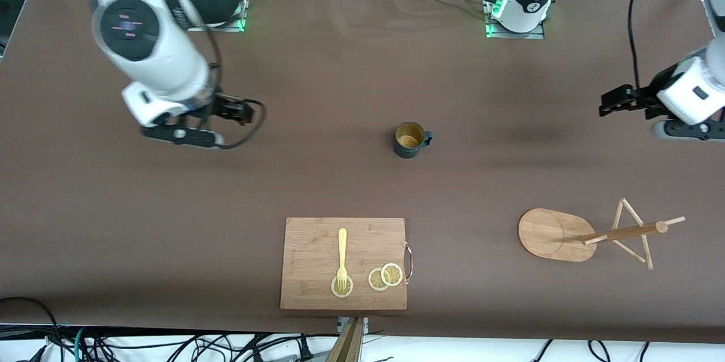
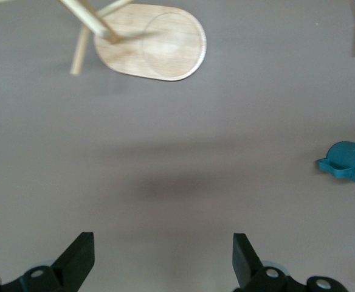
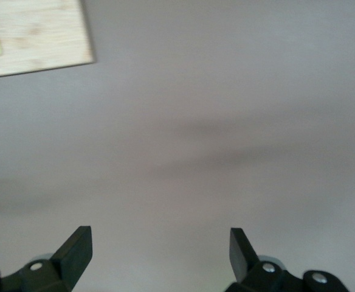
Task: Pass cup and hang on rack
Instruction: 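Move the left gripper toward the mug handle while the right gripper retreats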
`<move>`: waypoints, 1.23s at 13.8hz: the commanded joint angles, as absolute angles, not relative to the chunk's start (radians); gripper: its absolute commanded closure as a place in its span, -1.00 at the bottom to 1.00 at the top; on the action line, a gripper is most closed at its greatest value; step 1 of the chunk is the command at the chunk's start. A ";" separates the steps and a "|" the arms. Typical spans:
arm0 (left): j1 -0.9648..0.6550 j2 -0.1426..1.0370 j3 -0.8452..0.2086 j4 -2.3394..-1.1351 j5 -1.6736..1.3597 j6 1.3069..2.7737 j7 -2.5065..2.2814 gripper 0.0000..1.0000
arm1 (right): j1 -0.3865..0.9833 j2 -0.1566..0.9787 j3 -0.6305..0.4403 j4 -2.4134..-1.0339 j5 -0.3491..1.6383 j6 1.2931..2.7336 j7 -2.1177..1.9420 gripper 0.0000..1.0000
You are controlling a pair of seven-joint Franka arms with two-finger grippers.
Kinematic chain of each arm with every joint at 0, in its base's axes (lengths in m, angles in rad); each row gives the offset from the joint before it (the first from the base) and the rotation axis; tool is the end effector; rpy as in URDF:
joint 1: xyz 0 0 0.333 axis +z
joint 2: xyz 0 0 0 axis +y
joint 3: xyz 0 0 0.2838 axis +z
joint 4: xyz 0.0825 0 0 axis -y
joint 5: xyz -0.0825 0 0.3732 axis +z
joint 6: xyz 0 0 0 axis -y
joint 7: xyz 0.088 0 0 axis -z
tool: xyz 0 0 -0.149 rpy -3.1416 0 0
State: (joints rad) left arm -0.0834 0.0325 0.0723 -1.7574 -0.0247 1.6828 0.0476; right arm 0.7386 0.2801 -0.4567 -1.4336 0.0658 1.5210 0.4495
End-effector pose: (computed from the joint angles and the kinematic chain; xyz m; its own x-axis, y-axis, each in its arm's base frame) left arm 0.5454 -0.0098 0.4559 0.9928 -0.0556 -0.1057 -0.0531 -0.9982 0.0268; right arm 0.5597 0.1988 0.4628 0.9778 -0.1698 -0.1226 -0.1549 -0.9803 0.1223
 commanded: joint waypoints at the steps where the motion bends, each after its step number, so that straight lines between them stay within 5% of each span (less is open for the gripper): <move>1: -0.081 -0.116 0.016 -2.036 -0.043 1.863 0.054 -1.00 | 0.749 0.242 -0.511 -1.460 0.083 1.473 0.350 -1.00; 6: -0.075 -0.129 -0.054 -2.261 -0.077 2.100 0.071 -1.00 | 0.747 0.226 -0.566 -1.491 0.080 1.441 0.304 -1.00; 12: -0.008 -0.069 -0.107 -2.382 -0.346 2.244 0.540 -1.00 | 0.592 0.041 -0.535 -1.741 0.054 1.597 0.007 -1.00; 17: 0.057 0.050 -0.107 -2.385 -0.535 2.244 1.064 -1.00 | 0.353 0.003 -0.272 -1.782 -0.028 1.611 -0.003 -1.00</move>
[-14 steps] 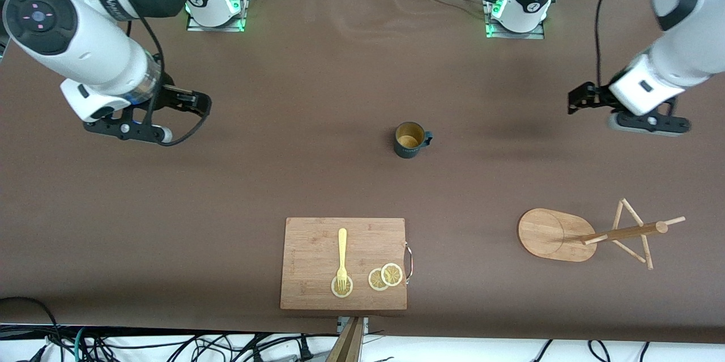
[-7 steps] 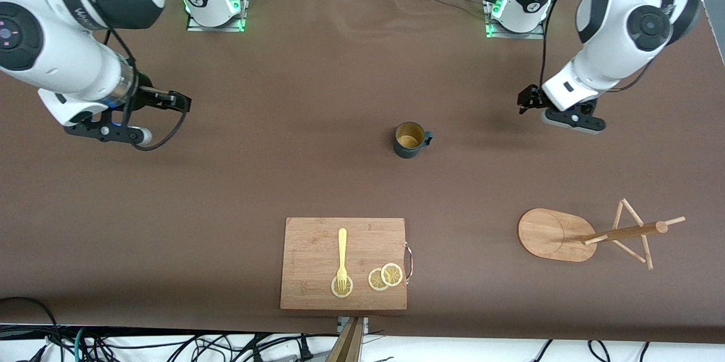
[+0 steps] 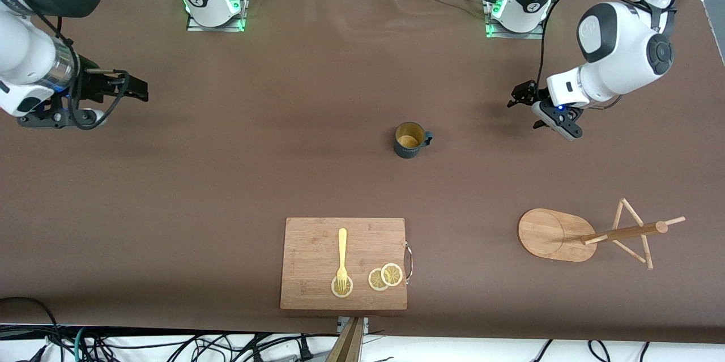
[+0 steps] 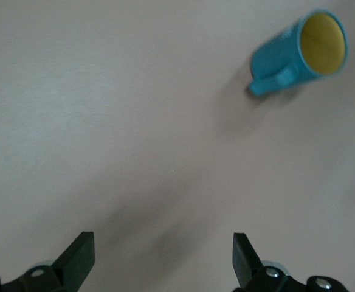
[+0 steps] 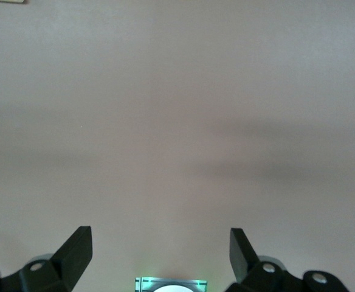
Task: Pass cup and hang on rack
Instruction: 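Move the left gripper toward the mug handle while the right gripper retreats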
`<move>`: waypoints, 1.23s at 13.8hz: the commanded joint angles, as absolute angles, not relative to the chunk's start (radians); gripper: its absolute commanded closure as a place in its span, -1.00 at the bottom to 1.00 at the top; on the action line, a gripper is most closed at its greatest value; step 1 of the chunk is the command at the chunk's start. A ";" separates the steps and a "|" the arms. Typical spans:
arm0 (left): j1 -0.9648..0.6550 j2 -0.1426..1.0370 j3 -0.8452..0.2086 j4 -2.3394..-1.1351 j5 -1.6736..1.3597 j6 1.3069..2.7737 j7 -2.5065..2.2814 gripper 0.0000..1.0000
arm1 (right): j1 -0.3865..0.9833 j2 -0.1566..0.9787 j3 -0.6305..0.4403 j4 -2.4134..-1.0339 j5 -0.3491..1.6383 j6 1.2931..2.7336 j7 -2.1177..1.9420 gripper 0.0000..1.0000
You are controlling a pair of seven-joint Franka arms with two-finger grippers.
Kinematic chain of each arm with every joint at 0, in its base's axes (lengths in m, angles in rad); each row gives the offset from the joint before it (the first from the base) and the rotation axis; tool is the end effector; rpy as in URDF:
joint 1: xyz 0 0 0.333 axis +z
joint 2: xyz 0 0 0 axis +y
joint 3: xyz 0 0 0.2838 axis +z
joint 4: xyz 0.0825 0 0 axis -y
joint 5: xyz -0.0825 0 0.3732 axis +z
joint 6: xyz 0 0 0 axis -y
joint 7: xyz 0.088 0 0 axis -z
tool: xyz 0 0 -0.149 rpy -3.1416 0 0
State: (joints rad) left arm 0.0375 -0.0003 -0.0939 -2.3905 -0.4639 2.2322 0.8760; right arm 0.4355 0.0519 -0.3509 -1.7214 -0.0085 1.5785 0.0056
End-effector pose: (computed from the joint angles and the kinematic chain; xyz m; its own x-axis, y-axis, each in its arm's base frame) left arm 0.4635 -0.0546 0.2440 0.8229 -0.5583 0.1055 -0.5562 -0.7535 0.3505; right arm 0.5344 0.0465 0.4564 0.9789 0.0745 -0.1903 0.0811 -0.9963 0.0272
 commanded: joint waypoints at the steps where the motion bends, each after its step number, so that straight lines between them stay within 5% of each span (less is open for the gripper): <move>1: 0.064 0.079 -0.107 -2.385 -0.587 2.244 1.182 -1.00 | 0.300 -0.024 -0.224 -1.823 -0.032 1.655 -0.015 -1.00; 8: 0.130 0.284 -0.107 -2.381 -0.911 2.227 1.969 -1.00 | -0.038 -0.074 0.090 -1.890 -0.054 1.743 -0.020 -1.00; 15: 0.130 0.403 -0.162 -2.365 -1.259 2.065 2.506 -1.00 | -0.117 -0.098 0.104 -1.833 -0.040 1.789 -0.003 -1.00; 17: 0.130 0.460 -0.184 -2.347 -1.340 2.028 2.592 -1.00 | -0.063 -0.097 0.019 -1.819 -0.017 1.781 -0.006 -1.00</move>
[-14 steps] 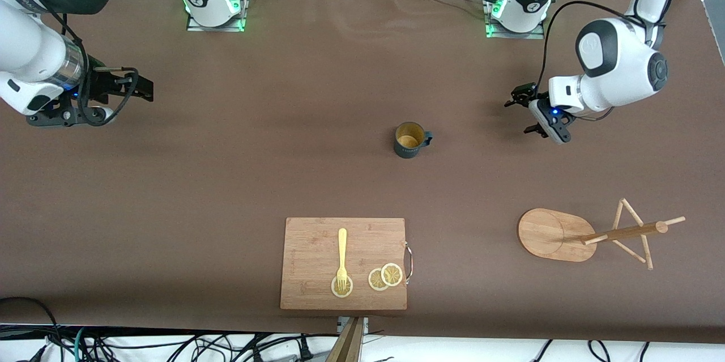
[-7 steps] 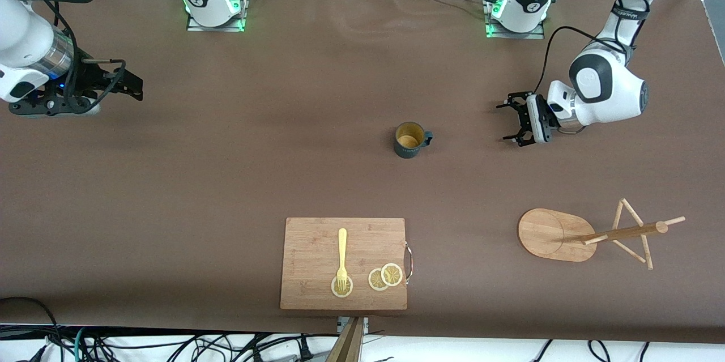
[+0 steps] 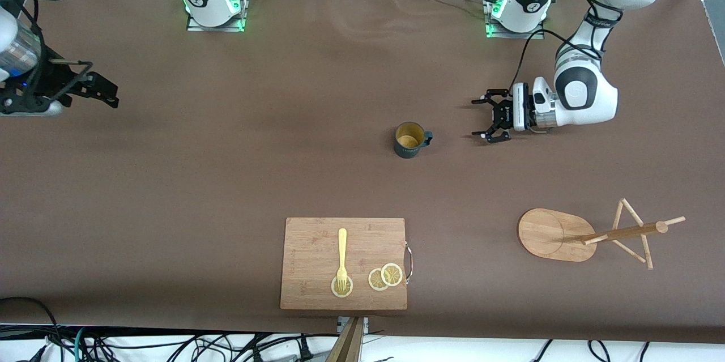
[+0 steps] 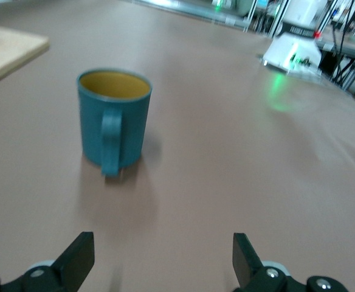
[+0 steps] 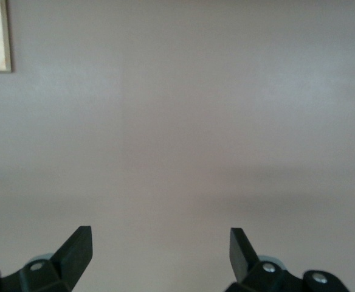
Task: Pass cup and hang on rack
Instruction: 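Move the left gripper toward the mug handle while the right gripper retreats, then close the left gripper on the teal mug handle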
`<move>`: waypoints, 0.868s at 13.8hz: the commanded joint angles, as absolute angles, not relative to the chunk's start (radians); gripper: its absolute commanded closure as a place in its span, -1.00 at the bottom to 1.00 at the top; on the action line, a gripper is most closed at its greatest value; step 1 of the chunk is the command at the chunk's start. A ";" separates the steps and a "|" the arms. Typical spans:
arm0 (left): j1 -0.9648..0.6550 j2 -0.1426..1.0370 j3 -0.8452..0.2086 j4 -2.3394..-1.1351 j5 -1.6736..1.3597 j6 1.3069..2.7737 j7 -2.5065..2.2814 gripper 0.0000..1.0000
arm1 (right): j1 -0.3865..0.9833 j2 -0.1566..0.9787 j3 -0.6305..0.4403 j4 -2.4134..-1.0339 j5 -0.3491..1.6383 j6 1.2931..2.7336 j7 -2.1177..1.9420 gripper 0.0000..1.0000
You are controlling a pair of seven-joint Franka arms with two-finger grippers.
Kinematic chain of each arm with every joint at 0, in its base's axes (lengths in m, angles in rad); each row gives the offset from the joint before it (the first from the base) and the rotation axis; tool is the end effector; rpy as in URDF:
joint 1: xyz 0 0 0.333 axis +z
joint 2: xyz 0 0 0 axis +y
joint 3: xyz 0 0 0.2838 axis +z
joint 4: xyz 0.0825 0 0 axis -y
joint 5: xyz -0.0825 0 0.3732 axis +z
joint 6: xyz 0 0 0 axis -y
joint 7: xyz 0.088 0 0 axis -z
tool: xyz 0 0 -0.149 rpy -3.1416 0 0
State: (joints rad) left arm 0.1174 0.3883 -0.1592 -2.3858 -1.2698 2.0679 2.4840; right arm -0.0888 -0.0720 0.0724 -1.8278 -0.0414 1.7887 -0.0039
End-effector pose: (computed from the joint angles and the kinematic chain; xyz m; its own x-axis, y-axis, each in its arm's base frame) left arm 0.4214 -0.1116 0.1052 0.1719 -0.4969 0.8506 -0.9805 -0.0024 0.1967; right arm 0.5366 -0.0133 0.4884 0.9995 -0.0036 0.0323 -0.0051 -0.9989 0.0460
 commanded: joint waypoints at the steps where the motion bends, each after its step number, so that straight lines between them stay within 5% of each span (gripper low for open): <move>1: 0.130 0.489 -0.199 -2.333 -1.368 2.026 2.626 -1.00 | -0.025 -0.097 -0.020 -1.819 -0.002 1.778 -0.009 -1.00; 12: 0.110 0.647 -0.276 -2.158 -1.512 2.026 2.669 -1.00 | 0.047 -0.071 -0.072 -1.769 0.011 1.704 -0.012 -1.00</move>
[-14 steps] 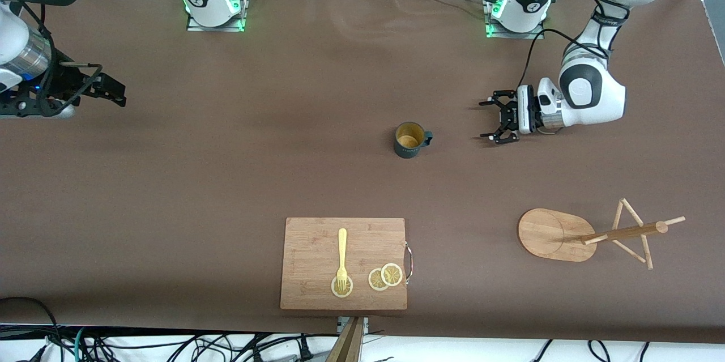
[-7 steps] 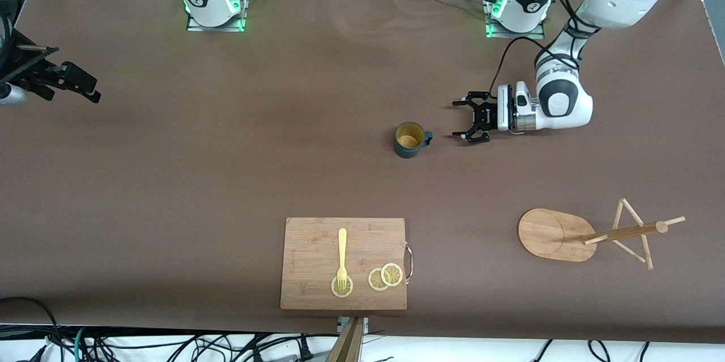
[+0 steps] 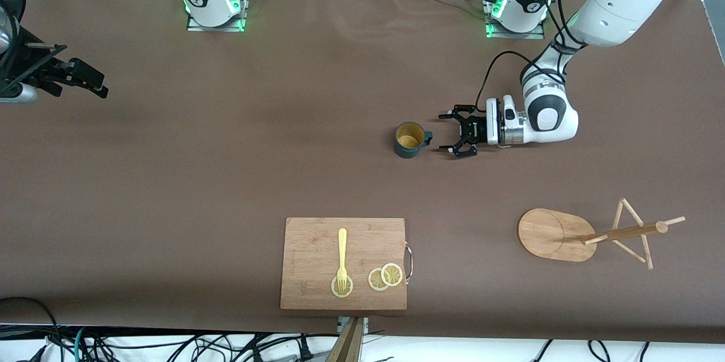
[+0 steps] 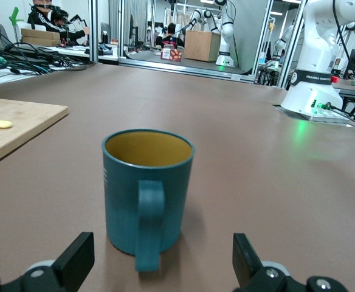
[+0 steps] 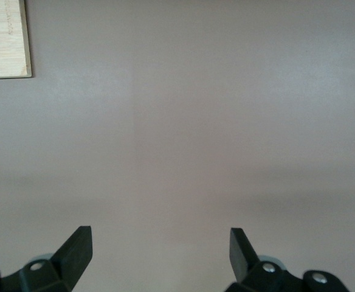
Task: Pass cup and hang on rack
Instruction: 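Close the left gripper on the teal mug handle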
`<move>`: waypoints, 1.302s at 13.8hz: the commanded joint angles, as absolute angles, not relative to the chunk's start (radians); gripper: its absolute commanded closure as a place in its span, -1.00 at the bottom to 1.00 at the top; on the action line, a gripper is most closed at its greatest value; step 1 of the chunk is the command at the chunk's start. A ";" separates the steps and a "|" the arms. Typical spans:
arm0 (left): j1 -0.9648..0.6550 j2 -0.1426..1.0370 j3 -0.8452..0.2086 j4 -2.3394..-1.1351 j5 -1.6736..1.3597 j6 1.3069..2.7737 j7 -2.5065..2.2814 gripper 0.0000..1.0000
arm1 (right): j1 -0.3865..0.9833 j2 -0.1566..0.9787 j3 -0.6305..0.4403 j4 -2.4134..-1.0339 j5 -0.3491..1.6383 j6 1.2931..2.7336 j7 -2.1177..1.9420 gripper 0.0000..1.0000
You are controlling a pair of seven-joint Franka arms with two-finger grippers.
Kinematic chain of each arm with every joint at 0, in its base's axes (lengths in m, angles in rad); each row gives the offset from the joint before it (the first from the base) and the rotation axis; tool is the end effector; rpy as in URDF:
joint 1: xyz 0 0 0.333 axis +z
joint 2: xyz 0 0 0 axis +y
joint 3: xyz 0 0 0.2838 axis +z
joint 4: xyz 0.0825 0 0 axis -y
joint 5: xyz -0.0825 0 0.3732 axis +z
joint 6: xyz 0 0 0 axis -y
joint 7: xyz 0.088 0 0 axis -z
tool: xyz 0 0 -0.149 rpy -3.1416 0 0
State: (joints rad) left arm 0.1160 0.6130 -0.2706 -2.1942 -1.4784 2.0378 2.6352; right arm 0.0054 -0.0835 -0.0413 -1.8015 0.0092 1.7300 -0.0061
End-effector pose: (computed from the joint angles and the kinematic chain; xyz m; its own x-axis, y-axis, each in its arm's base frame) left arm 0.4586 -0.1840 0.0775 0.1178 -0.3096 0.9435 -0.9927 -0.0137 0.1195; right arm 0.5293 -0.0183 0.5016 0.9994 -0.0311 0.0120 -0.0310 -0.9994 -0.0125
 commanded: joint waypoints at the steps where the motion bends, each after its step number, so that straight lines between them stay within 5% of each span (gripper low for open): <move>1: 0.100 0.658 -0.276 -2.152 -1.523 2.026 2.669 -1.00 | 0.055 -0.066 -0.086 -1.769 0.014 1.704 -0.014 -1.00; 7: 0.067 0.681 -0.276 -2.138 -1.559 2.034 2.671 -0.85 | 0.061 -0.051 -0.084 -1.763 0.012 1.674 -0.017 -1.00; 10: 0.063 0.687 -0.276 -2.137 -1.562 2.034 2.721 -0.57 | 0.060 -0.051 -0.086 -1.764 0.014 1.663 -0.020 -1.00; 12: 0.063 0.690 -0.276 -2.137 -1.562 2.036 2.727 -0.22 | 0.061 -0.049 -0.086 -1.764 0.014 1.641 -0.008 -1.00; 16: 0.074 0.690 -0.276 -2.138 -1.560 2.033 2.734 1.00 | 0.060 -0.048 -0.086 -1.763 0.011 1.640 -0.014 -1.00; 18: 0.077 0.686 -0.275 -2.144 -1.549 2.025 2.732 1.00 | 0.058 -0.046 -0.087 -1.761 0.014 1.647 -0.014 -1.00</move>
State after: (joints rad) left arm 0.0738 0.6785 -0.2767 -2.1499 -1.5300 2.0372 2.6968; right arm 0.0456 -0.0579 -0.0717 -1.7901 0.0091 1.6638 -0.0061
